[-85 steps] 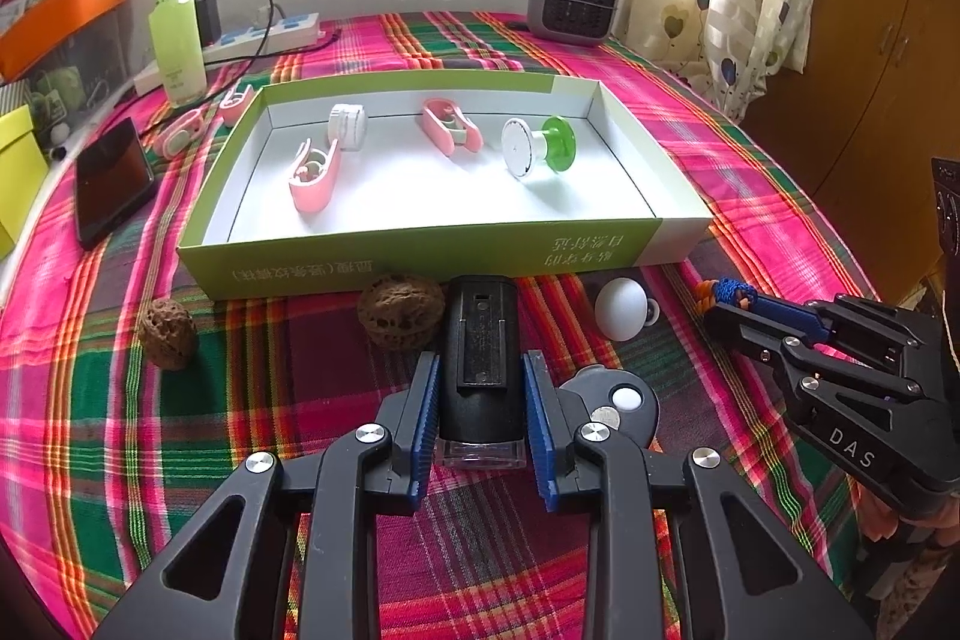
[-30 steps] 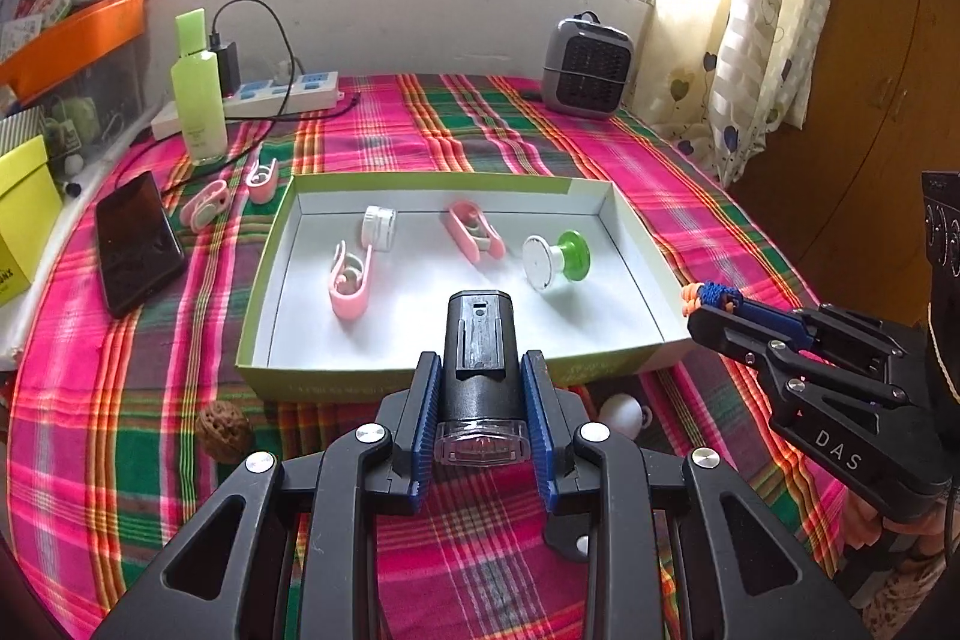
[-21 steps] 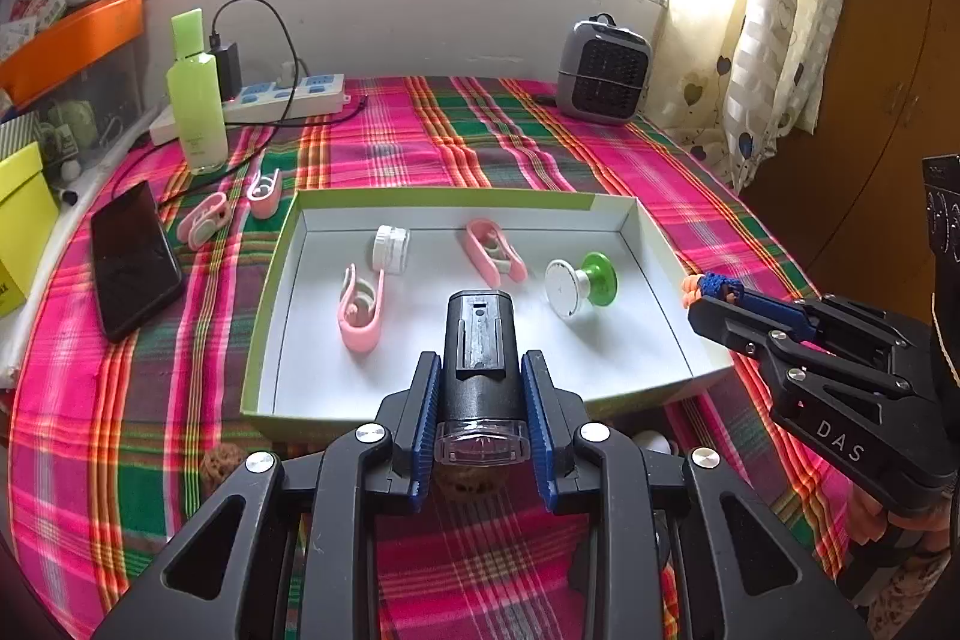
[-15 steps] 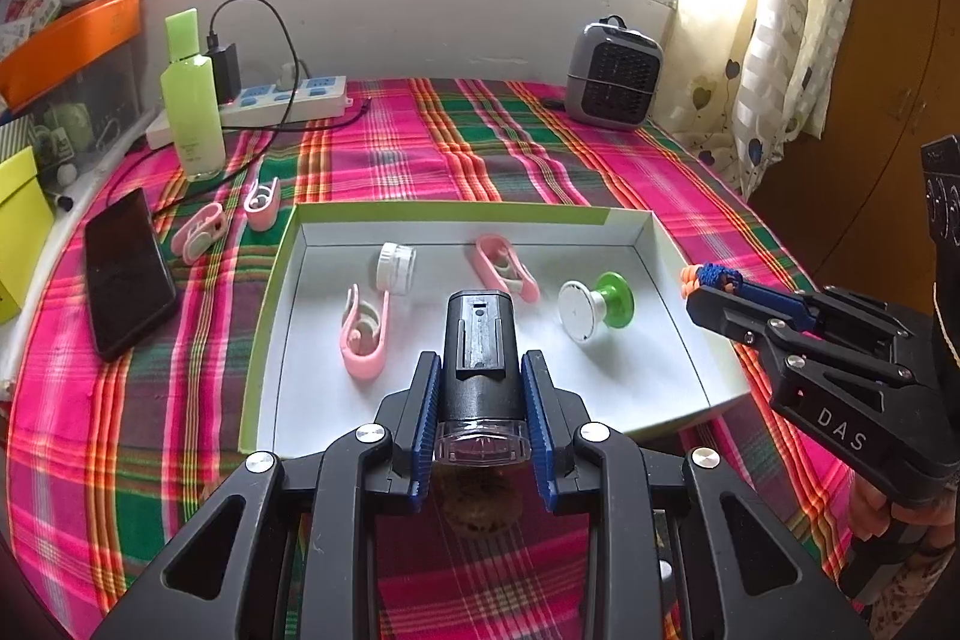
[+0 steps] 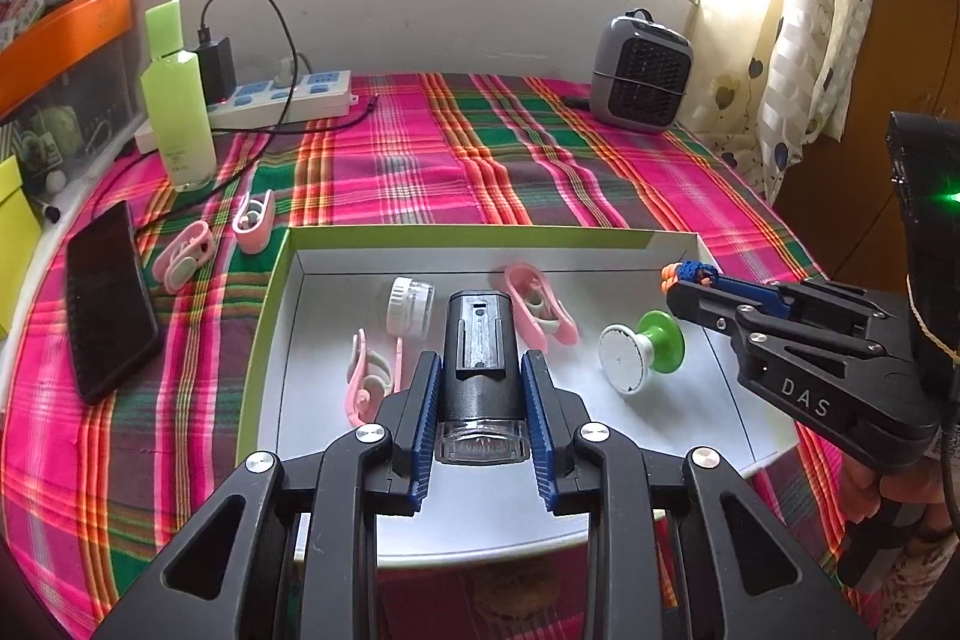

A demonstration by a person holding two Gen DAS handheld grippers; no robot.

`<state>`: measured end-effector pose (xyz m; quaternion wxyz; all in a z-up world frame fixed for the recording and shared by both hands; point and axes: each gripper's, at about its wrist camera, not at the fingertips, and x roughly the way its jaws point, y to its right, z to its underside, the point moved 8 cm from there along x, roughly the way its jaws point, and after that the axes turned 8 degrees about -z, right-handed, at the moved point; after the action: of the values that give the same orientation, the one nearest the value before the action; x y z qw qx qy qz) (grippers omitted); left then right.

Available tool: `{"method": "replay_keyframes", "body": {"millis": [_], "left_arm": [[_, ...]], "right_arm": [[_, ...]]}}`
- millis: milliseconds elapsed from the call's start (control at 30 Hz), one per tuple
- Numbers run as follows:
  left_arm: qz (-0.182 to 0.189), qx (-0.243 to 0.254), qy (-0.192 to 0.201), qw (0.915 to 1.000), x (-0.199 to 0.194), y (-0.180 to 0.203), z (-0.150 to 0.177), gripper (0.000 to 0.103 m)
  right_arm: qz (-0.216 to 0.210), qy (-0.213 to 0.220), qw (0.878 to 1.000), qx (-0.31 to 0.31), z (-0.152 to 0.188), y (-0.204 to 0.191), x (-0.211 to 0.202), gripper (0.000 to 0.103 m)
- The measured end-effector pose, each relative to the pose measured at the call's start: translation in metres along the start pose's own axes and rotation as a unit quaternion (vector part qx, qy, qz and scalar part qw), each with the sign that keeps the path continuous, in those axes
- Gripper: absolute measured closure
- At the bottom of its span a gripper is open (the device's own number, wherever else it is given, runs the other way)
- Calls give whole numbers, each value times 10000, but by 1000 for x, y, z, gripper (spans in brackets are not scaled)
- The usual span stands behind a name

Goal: Organize objects
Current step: 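Lift the black device and blue toy and carry both over the tray, then lower the black device and blue toy into the tray and open both grippers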

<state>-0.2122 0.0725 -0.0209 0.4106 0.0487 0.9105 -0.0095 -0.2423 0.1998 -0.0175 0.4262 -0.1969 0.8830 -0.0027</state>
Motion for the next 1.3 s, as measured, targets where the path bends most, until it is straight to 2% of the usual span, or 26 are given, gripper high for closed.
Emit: {"method": "replay_keyframes", "body": {"millis": [633, 1300], "left_arm": [[-58, -56, -232, 9997, 27, -3, 0, 78], [-35, -32, -313, 9995, 33, -3, 1, 78]], "right_arm": [[-19, -241, 9997, -28, -6, 3, 25, 85], [-85, -244, 9996, 74, -6, 2, 28, 85]]}}
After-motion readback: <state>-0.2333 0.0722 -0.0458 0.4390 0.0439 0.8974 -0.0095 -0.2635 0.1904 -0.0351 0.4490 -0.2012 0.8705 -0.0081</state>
